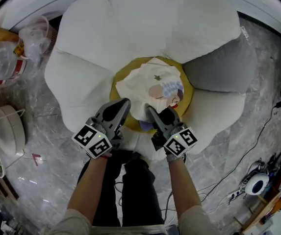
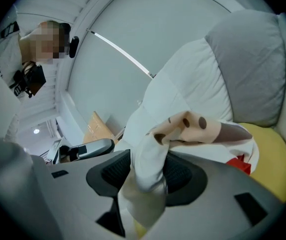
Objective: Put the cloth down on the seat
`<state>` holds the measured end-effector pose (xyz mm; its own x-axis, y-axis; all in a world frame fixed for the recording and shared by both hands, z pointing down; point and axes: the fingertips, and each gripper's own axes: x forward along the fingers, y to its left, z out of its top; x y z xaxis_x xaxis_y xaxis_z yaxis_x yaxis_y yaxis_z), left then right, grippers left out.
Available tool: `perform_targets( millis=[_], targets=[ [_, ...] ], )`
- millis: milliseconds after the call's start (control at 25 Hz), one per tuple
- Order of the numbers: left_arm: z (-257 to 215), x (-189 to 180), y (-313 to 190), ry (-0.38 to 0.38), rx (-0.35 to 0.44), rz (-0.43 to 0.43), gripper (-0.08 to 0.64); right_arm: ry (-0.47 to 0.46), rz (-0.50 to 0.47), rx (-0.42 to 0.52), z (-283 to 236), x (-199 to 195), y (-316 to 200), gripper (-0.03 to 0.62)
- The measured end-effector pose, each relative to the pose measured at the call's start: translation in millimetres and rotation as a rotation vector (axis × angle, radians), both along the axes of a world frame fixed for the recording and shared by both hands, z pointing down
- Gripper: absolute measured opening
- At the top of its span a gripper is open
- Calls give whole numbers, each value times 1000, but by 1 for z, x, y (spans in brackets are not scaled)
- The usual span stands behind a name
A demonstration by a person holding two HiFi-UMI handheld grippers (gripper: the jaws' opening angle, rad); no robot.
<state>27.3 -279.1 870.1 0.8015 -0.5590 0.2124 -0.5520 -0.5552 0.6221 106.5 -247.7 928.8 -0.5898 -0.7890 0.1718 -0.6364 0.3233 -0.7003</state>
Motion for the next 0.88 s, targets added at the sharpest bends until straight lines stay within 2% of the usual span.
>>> perform_targets(
  millis=[240, 400, 680, 880],
  targets=[
    [0, 4, 13, -1, -13, 9, 14, 2, 9, -15, -2, 6, 11, 195],
    [-11, 9, 21, 32, -35, 11, 14, 21, 24, -30, -8, 13, 22, 207],
    [-63, 17, 28, 26, -10, 27, 14, 42, 58, -85, -41, 29, 39, 212],
    [-100, 20, 35, 22, 0, 30, 14, 58, 66, -83, -77, 36, 47, 212]
  ],
)
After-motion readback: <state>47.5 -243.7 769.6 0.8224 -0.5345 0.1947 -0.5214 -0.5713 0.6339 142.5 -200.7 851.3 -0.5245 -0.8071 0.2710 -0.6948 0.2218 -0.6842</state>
